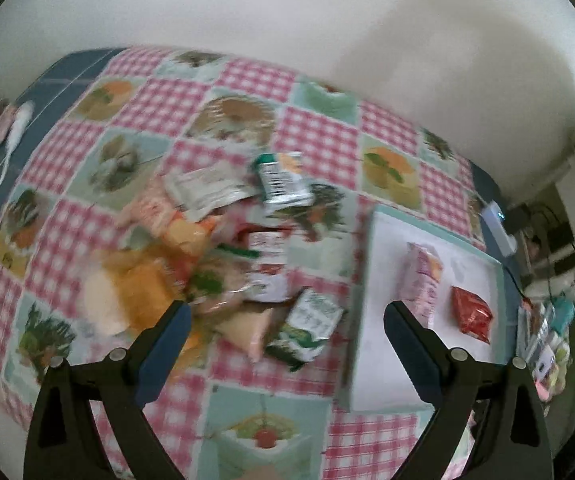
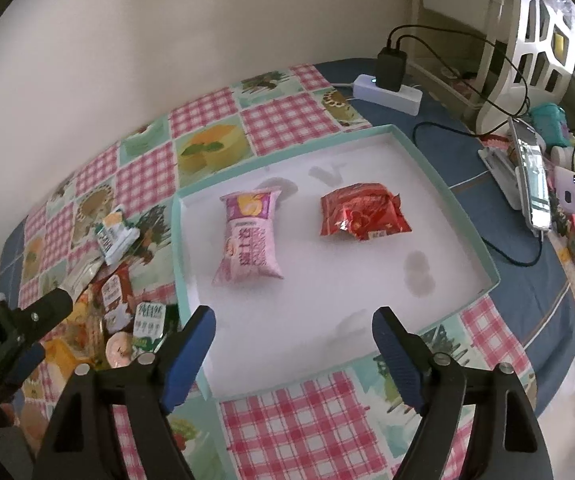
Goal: Organize snacks
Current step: 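Withdraw both tools from the tray back toward the snack pile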
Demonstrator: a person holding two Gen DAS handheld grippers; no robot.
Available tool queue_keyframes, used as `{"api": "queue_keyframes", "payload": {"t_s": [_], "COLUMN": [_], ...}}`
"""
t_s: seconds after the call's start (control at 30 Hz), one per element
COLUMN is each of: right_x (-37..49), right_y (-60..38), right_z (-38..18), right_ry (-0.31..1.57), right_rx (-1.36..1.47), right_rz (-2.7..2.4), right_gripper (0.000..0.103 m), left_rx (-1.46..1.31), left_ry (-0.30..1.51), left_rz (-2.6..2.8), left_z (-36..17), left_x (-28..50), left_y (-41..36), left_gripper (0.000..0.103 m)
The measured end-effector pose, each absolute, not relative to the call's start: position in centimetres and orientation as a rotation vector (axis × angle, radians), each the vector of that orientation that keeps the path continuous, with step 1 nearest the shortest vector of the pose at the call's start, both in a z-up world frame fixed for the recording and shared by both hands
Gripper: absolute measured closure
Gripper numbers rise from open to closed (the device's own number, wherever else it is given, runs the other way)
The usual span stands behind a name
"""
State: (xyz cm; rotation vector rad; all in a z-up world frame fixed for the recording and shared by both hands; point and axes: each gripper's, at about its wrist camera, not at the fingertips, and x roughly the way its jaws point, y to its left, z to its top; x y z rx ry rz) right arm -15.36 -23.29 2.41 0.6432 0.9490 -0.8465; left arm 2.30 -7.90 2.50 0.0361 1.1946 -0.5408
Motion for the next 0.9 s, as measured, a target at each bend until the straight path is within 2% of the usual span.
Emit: {"api": "queue_keyframes", "payload": {"t_s": [0.17, 0.3, 0.5, 0.83, 0.9], "right_x": [-15.2, -15.0, -14.4, -11.0, -10.1], "right_y": [-22.0, -20.8, -19.5, -17.7, -17.2], "right_z": [2.5, 2.5, 2.1, -1.2, -1.9], "right_ry": [0.948, 0.954, 0.968, 1.099, 1.124], "right_rx": [0.639, 0.645, 0.659, 0.66, 0.649], "right_rz": [-0.813, -0.77, -0.725, -0.617, -0.603], "right_gripper": [0.017, 0.008, 0.008, 0.007, 0.004], "left_rx": [0.038, 0.063, -0.016, -0.067, -0.097], "left_ry": [1.194, 1.212, 1.278, 1.344, 1.348], "left_rz": [-0.452, -0.327, -0.215, -0.191, -0.185], "left_z": [2.2, 1.4, -0.1, -1.7, -1.9], "left_x": [2.9, 3.5, 5.2, 6.6, 6.8], "left_y": [-5.5, -3.3, 0.3, 2.2, 2.6], "left_gripper": [0.006, 0.006, 0.006, 0.006, 0.006]}}
